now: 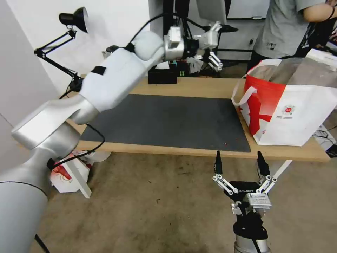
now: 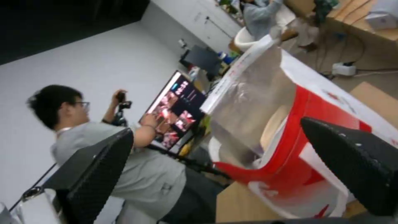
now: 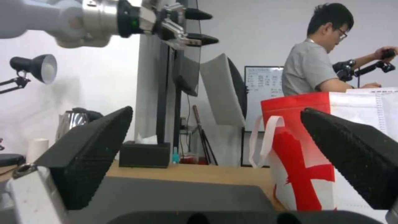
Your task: Pick up the trash from the table and place it into the takeout bag.
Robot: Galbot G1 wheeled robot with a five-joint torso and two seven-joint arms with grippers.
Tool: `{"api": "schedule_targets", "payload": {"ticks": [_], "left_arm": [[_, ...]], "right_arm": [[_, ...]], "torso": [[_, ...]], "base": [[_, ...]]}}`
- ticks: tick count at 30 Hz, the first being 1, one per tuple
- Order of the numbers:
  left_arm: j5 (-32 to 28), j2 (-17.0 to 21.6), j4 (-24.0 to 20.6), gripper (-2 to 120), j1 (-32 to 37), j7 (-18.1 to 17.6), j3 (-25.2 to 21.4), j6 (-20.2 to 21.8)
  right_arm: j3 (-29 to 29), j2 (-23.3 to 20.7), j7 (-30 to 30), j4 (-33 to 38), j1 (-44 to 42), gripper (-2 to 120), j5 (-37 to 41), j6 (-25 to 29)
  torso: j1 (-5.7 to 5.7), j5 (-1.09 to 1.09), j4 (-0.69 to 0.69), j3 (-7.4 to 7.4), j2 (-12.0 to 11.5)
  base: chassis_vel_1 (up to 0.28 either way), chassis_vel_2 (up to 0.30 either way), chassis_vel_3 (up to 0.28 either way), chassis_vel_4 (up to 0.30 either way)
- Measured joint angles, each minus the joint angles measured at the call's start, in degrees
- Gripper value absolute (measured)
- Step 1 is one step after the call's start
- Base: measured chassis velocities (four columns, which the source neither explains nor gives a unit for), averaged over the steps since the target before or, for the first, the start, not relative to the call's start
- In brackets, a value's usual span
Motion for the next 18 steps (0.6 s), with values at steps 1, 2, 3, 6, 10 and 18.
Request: {"api": "schedule_targets", "payload": {"ticks": [1,2,3,6,10,18], "left_arm": [[-0.57,1.0,-0.9,100,0.15,-0.64,0.01,0.49],[-1.3,2.12,-2.05,100,0.39,-1.43,0.11,0.94],[-1.3,2.12,-2.05,100,0.39,-1.43,0.11,0.94],[-2.43,4.22,-4.43,100,1.05,-3.19,0.29,1.59],[-3.26,5.81,-6.33,100,1.83,-4.76,0.21,2.07],[-5.51,11.39,-12.15,100,4.82,-8.7,-1.72,3.4]], "right_arm": [[0.0,0.0,0.0,0.0,0.0,100,0.0,0.0],[0.0,0.0,0.0,0.0,0.0,100,0.0,0.0],[0.0,0.0,0.0,0.0,0.0,100,0.0,0.0],[0.0,0.0,-0.01,0.0,0.0,100,0.0,0.0],[0.0,0.0,0.0,0.0,0.0,100,0.0,0.0],[0.0,0.0,0.0,0.0,0.0,100,0.0,0.0]], "torso": [[0.0,0.0,-0.01,0.0,0.0],[0.0,0.0,-0.01,0.0,0.0],[0.0,0.0,-0.01,0.0,0.0],[0.0,0.0,0.0,0.0,0.0],[0.0,0.02,-0.01,0.0,0.0],[0.0,0.0,0.0,0.0,0.0]], "base": [[0.0,0.0,0.0,0.0],[0.0,0.0,0.0,0.0],[0.0,0.0,0.0,0.0],[0.0,0.0,0.0,0.0],[0.0,0.0,0.0,0.0],[0.0,0.0,0.0,0.0]]}}
